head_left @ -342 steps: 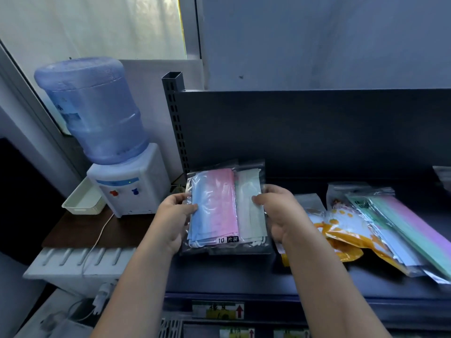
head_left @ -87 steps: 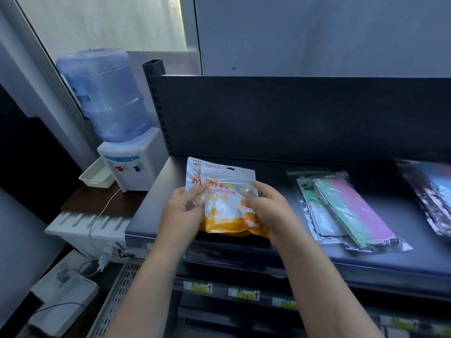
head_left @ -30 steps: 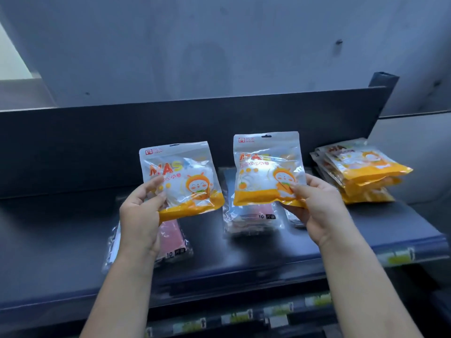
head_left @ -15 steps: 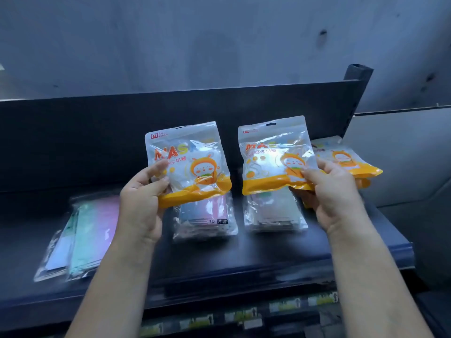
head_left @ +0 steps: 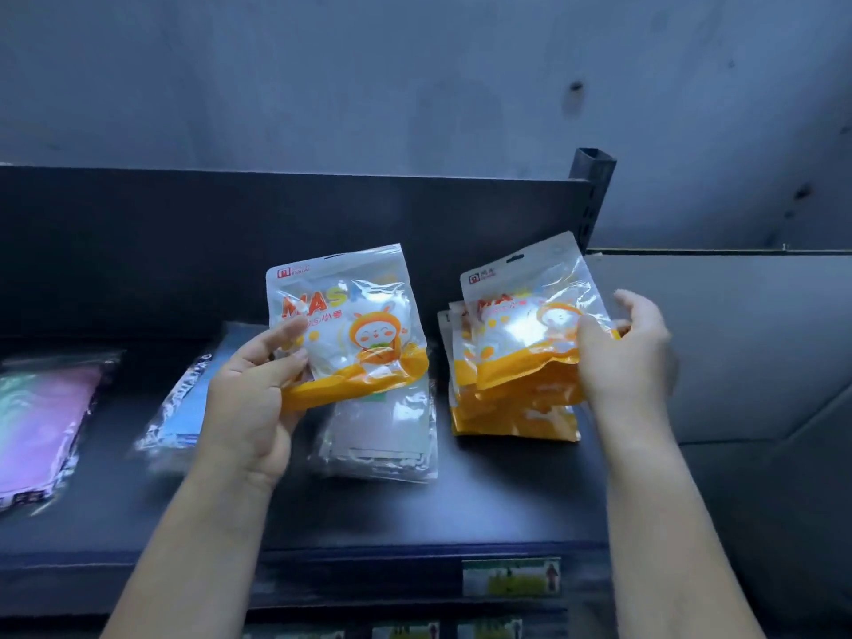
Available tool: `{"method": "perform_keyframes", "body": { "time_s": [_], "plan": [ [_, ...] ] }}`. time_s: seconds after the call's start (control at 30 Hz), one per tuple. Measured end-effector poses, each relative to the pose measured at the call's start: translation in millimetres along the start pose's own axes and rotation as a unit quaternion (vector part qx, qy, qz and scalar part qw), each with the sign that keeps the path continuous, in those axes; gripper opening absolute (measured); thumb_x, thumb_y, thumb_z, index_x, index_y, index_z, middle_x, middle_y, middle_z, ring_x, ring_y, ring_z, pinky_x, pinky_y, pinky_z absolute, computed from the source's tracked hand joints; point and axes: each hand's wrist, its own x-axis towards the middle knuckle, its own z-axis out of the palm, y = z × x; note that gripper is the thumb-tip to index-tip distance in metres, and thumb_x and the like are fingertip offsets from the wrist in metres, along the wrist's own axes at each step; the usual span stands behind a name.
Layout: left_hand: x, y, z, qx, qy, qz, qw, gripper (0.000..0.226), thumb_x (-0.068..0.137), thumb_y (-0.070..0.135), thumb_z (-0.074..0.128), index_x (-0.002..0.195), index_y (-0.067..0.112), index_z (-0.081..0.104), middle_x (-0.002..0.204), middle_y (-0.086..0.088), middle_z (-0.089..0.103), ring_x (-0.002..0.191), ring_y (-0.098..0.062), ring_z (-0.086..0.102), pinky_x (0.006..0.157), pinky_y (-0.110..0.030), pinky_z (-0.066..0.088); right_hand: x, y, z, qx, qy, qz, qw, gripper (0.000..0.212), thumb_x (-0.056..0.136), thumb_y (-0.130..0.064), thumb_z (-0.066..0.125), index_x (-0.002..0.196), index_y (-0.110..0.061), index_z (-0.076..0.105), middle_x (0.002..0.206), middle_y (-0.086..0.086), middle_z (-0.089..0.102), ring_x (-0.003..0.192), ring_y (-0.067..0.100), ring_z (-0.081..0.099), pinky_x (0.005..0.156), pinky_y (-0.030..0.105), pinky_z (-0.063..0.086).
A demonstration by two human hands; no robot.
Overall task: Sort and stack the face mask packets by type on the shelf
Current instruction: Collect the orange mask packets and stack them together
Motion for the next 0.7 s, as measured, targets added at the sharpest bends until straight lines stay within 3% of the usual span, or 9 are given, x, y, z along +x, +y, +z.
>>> {"method": "perform_keyframes", "body": {
  "time_s": [0.13, 0.27, 0.5, 0.6, 0.7],
  "plan": [
    [-6, -9, 17, -0.005, 0.005, -0.003, 1.000, 0.038, 0.097, -0.011, 0.052, 0.123, 0.009, 0.072, 0.093, -0.002, 0.078, 0.064, -0.010, 0.072, 0.060, -0.028, 0.064, 7, 22, 6, -0.052, 0.025, -0.028, 0.998, 0.041, 0.099, -0.019, 0.061, 0.140, -0.017, 0.061, 0.125, 0.011, 0.071, 0.113, 0.035, 0.062, 0.080, 0.031, 0.038],
    [-10, -18, 29, 0.014, 0.000, -0.008, 1.000, 0.037, 0.097, -0.009, 0.053, 0.121, 0.010, 0.073, 0.091, -0.003, 0.074, 0.062, -0.010, 0.068, 0.058, -0.027, 0.062, 7, 30, 12, -0.098, 0.050, 0.011, 0.994, 0.036, 0.101, -0.025, 0.055, 0.137, -0.020, 0.059, 0.123, 0.009, 0.070, 0.119, 0.037, 0.056, 0.076, 0.038, 0.040],
    [-19, -34, 59, 0.016, -0.037, -0.025, 0.999, 0.037, 0.099, -0.007, 0.054, 0.127, 0.009, 0.071, 0.100, -0.014, 0.059, 0.084, -0.021, 0.055, 0.074, -0.034, 0.063, 12, 32, 16, -0.069, 0.100, -0.009, 0.992, 0.046, 0.097, -0.038, 0.057, 0.137, -0.014, 0.060, 0.136, 0.009, 0.063, 0.127, 0.039, 0.048, 0.099, 0.049, 0.043],
    [-24, -37, 82, 0.016, -0.066, -0.027, 0.997, 0.036, 0.099, -0.006, 0.055, 0.129, 0.008, 0.069, 0.105, -0.015, 0.067, 0.093, -0.026, 0.061, 0.078, -0.034, 0.064, 13, 29, 10, -0.058, 0.100, -0.119, 0.986, 0.039, 0.096, -0.040, 0.058, 0.125, -0.016, 0.070, 0.121, 0.005, 0.071, 0.122, 0.036, 0.053, 0.096, 0.045, 0.043],
    [-32, -40, 112, 0.022, -0.115, -0.027, 0.993, 0.037, 0.096, -0.006, 0.061, 0.130, 0.009, 0.068, 0.106, -0.008, 0.077, 0.094, -0.024, 0.073, 0.080, -0.033, 0.064, 17, 23, 4, -0.014, 0.008, -0.150, 0.989, 0.035, 0.099, -0.041, 0.054, 0.122, -0.023, 0.072, 0.093, -0.013, 0.069, 0.108, 0.026, 0.060, 0.090, 0.043, 0.050]
  ]
}}
